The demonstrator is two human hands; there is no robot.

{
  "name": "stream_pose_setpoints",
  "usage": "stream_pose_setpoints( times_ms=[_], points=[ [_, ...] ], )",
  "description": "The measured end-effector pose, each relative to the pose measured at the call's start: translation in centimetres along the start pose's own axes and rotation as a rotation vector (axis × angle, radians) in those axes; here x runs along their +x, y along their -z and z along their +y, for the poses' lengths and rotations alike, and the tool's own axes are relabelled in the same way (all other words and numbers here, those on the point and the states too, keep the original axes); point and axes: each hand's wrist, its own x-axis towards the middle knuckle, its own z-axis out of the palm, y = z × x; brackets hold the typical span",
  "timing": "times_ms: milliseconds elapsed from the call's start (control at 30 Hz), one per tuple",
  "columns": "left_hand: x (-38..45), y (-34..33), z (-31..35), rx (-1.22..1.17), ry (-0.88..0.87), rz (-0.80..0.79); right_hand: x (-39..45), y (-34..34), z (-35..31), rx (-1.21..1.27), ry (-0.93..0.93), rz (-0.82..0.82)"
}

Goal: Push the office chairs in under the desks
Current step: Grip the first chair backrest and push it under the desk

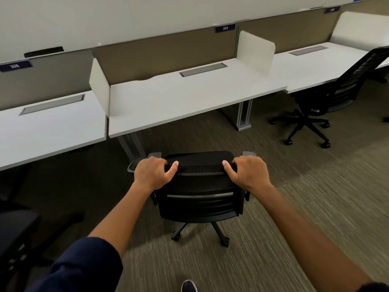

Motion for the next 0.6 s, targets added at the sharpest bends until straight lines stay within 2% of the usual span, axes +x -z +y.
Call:
stream_pose_setpoints(
  times_ms=[600],
  points=[
    [19.8,-4.0,-0.9,0.038,-0.046,0.056,16.1,-5.9,4.9,0.084,-0.097,0.270]
  ],
)
